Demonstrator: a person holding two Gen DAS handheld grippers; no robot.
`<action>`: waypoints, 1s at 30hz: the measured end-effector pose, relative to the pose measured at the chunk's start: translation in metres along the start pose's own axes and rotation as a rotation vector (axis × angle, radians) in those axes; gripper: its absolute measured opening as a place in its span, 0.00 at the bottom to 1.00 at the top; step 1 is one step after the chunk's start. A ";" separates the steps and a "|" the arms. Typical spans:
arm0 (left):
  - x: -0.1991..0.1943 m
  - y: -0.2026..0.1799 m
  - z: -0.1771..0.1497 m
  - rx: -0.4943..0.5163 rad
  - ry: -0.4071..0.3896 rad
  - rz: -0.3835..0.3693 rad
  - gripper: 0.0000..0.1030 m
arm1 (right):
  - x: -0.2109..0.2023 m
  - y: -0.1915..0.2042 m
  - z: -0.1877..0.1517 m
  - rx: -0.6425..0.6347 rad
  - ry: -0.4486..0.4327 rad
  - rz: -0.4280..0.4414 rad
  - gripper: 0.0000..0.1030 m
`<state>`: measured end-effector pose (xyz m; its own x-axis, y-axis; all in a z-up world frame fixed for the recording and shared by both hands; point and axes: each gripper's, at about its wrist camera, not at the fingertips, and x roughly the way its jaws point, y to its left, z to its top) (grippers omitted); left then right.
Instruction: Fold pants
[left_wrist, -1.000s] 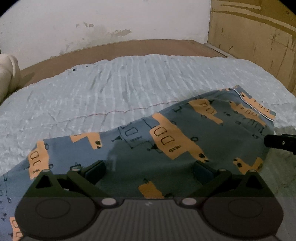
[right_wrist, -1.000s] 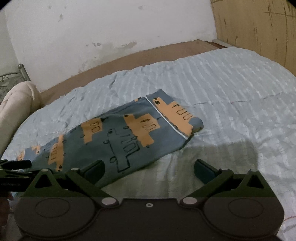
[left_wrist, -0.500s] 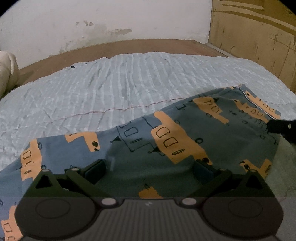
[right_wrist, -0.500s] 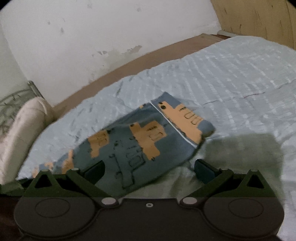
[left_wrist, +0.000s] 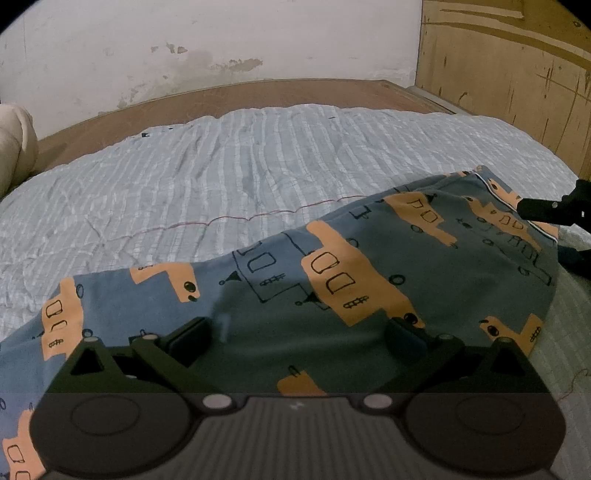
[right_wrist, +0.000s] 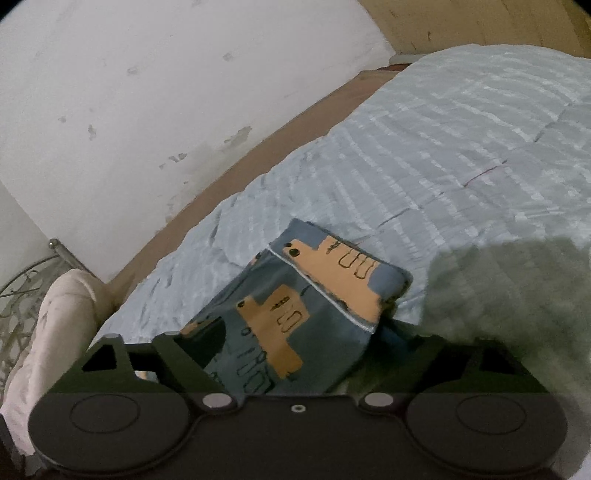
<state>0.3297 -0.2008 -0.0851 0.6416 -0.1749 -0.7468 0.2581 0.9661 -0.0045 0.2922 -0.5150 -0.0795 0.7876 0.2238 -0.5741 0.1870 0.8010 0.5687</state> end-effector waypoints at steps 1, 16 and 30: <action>0.000 0.000 0.000 0.000 -0.001 0.000 1.00 | -0.001 0.002 -0.001 -0.009 -0.003 -0.014 0.80; 0.000 0.000 0.001 -0.001 0.002 -0.002 1.00 | -0.002 0.010 -0.003 -0.077 -0.019 -0.126 0.44; -0.026 0.032 0.025 -0.235 -0.087 -0.308 1.00 | -0.020 0.074 -0.017 -0.489 -0.126 -0.174 0.08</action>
<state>0.3396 -0.1696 -0.0495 0.6213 -0.4687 -0.6280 0.2822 0.8815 -0.3787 0.2803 -0.4508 -0.0357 0.8394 0.0199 -0.5431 0.0496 0.9924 0.1130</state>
